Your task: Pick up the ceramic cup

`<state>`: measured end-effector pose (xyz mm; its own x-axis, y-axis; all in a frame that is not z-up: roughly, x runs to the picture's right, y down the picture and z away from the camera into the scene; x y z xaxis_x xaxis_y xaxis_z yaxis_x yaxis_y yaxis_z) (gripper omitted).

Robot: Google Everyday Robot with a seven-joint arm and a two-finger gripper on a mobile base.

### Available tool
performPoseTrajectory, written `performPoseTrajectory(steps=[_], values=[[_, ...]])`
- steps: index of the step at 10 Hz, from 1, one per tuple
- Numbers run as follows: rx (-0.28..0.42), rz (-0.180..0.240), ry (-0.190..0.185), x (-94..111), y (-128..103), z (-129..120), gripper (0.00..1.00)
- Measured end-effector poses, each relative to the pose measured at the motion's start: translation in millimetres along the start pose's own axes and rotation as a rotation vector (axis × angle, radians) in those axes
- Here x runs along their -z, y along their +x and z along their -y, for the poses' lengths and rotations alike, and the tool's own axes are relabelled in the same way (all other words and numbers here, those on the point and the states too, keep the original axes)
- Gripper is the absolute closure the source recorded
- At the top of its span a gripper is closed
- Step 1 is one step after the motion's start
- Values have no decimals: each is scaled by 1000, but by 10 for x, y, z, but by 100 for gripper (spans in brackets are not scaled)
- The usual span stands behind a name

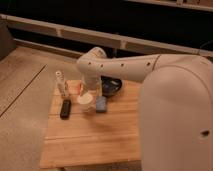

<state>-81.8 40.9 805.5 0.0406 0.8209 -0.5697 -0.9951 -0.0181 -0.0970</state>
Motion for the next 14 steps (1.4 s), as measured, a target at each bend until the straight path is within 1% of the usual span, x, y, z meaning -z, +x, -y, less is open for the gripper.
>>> performPoseTrajectory(steps=[1,2,4,6,7,8,9,10,11,12,13,14], values=[[-3,-10,4,-50,-32,11,35],[-8,-35,17,-123,-42,36,35],[-17,-72,31,-231,-94,50,35],[-22,-114,41,-345,-83,44,35],[-12,-150,52,-444,-45,10,35],[0,-176,61,-516,-7,-36,35],[12,-218,77,-613,59,-64,39],[23,-262,93,-699,126,-59,49],[34,-292,108,-752,158,-48,61],[38,-304,117,-772,159,-38,67],[44,-304,137,-756,87,-22,83],[43,-282,136,-699,3,-35,91]])
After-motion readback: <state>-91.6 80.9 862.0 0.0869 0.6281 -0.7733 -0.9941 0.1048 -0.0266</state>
